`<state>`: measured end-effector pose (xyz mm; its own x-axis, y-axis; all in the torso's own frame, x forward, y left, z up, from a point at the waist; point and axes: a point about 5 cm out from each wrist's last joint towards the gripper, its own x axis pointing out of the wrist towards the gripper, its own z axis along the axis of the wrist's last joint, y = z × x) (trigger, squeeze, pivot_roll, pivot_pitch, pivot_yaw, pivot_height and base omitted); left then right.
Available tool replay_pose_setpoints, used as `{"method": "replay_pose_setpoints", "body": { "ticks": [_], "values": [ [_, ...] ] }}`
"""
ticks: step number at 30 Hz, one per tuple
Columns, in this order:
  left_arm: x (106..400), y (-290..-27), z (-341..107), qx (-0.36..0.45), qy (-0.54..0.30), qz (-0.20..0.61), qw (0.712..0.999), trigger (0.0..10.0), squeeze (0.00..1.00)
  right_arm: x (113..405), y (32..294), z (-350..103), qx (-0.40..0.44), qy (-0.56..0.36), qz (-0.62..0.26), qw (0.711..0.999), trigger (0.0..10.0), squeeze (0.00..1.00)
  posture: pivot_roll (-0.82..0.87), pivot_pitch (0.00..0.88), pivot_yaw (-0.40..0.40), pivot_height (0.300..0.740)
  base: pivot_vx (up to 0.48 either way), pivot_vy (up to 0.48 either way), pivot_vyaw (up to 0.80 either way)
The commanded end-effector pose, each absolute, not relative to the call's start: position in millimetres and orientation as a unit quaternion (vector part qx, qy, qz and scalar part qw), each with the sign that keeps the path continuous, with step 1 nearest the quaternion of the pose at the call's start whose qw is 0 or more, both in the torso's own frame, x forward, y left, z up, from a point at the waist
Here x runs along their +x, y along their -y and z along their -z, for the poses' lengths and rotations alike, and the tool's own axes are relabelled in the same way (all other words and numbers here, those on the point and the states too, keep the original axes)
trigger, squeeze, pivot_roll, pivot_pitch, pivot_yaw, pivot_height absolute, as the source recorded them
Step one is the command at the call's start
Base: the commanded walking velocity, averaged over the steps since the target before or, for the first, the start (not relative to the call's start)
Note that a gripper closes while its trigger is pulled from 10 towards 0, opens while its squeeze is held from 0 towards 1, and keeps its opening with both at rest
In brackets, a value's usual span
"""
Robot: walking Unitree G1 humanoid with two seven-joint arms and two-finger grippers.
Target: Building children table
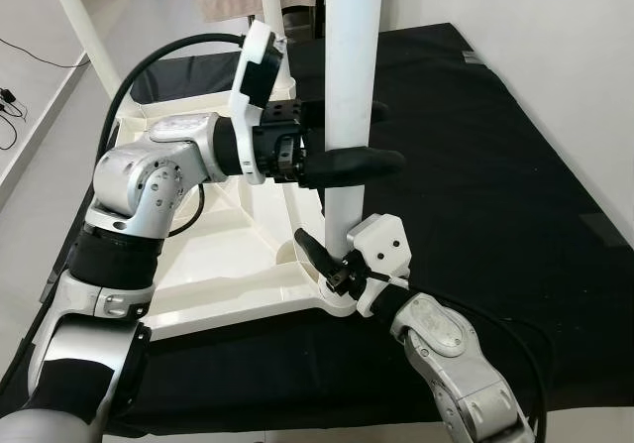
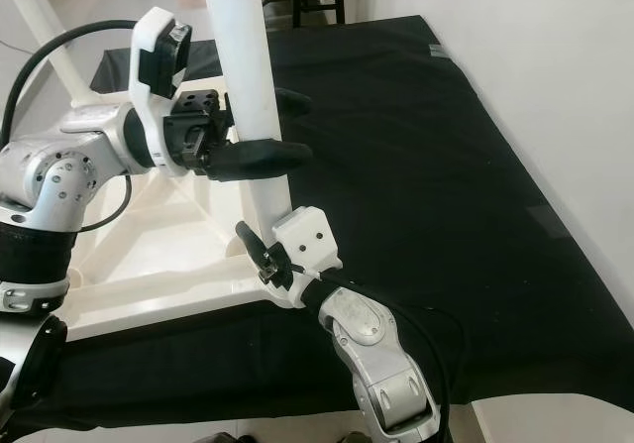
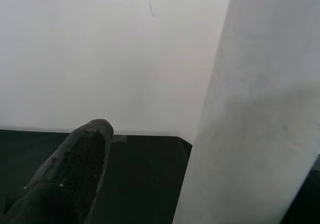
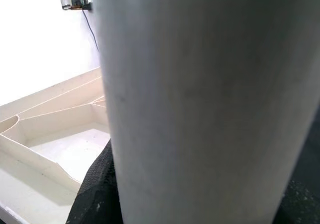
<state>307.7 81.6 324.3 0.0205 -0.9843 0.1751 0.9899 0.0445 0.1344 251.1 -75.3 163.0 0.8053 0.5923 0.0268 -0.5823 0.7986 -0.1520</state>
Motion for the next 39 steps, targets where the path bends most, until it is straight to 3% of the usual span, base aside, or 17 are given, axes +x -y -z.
{"method": "replay_pose_setpoints", "body": {
  "ticks": [1, 2, 3, 10, 26, 27, 28, 30, 32, 34, 35, 36, 37, 39],
  "values": [
    [312, -82, -322, -0.006, 0.101, 0.675, 0.731, 10.0, 0.00, 247, 86, -104, -0.096, -0.110, -0.298, 0.943, 10.0, 0.00, 0.03, 0.135, 0.062, 0.740, 0.000, 0.000, 0.00],
    [312, -82, -322, -0.006, 0.101, 0.675, 0.731, 10.0, 0.00, 247, 86, -104, -0.096, -0.110, -0.298, 0.943, 10.0, 0.00, 0.03, 0.135, 0.062, 0.740, 0.000, 0.000, 0.00],
    [314, -81, -321, -0.004, 0.097, 0.670, 0.736, 0.0, 0.00, 248, 86, -104, -0.097, -0.110, -0.299, 0.943, 10.0, 0.00, 0.03, 0.133, 0.062, 0.740, 0.000, 0.000, 0.00],
    [319, -77, -322, 0.006, 0.083, 0.657, 0.749, 0.0, 0.00, 248, 85, -104, -0.101, -0.109, -0.301, 0.942, 10.0, 0.00, 0.03, 0.132, 0.062, 0.740, 0.000, 0.000, 0.00],
    [318, -70, -322, -0.019, 0.069, 0.672, 0.737, 0.0, 0.00, 254, 89, -112, -0.105, -0.083, -0.308, 0.942, 10.0, 0.01, 0.02, 0.118, 0.065, 0.740, 0.000, 0.000, 0.00],
    [316, -68, -322, -0.021, 0.071, 0.675, 0.734, 0.0, 0.00, 256, 92, -118, -0.095, -0.068, -0.331, 0.936, 10.0, 1.00, 0.02, 0.117, 0.064, 0.740, 0.000, 0.000, 0.00],
    [316, -68, -322, -0.021, 0.071, 0.675, 0.734, 0.0, 0.00, 256, 92, -118, -0.095, -0.068, -0.331, 0.936, 10.0, 1.00, 0.02, 0.117, 0.064, 0.740, 0.000, 0.000, 0.00],
    [313, -64, -322, -0.023, 0.075, 0.686, 0.724, 0.0, 0.00, 264, 100, -142, -0.070, -0.024, -0.411, 0.908, 10.0, 1.00, 0.02, 0.115, 0.068, 0.740, 0.000, 0.000, 0.00],
    [313, -64, -322, -0.023, 0.075, 0.686, 0.724, 0.0, 0.00, 264, 100, -142, -0.070, -0.024, -0.411, 0.908, 10.0, 1.00, 0.02, 0.115, 0.068, 0.740, 0.000, 0.000, 0.00],
    [309, -61, -322, -0.025, 0.077, 0.695, 0.715, 0.0, 0.00, 272, 110, -161, -0.089, 0.008, -0.470, 0.878, 10.0, 1.00, 0.02, 0.116, 0.069, 0.740, 0.000, 0.000, 0.00],
    [309, -61, -322, -0.025, 0.077, 0.695, 0.715, 0.0, 0.00, 272, 110, -161, -0.089, 0.008, -0.470, 0.878, 10.0, 1.00, 0.02, 0.116, 0.069, 0.740, 0.000, 0.000, 0.00],
    [308, -59, -321, -0.024, 0.077, 0.699, 0.711, 0.0, 0.00, 279, 116, -167, -0.106, 0.014, -0.490, 0.865, 10.0, 0.34, 0.01, 0.115, 0.068, 0.740, 0.000, 0.000, 0.00],
    [306, -58, -320, -0.022, 0.078, 0.702, 0.707, 0.0, 0.00, 287, 119, -174, -0.121, 0.018, -0.505, 0.854, 10.0, 0.00, 0.01, 0.116, 0.070, 0.740, 0.000, 0.000, 0.00],
    [306, -57, -320, -0.021, 0.078, 0.704, 0.705, 0.0, 0.00, 293, 121, -178, -0.129, 0.021, -0.514, 0.848, 10.0, 0.00, 0.01, 0.116, 0.070, 0.740, 0.000, 0.000, 0.00]
  ]
}}
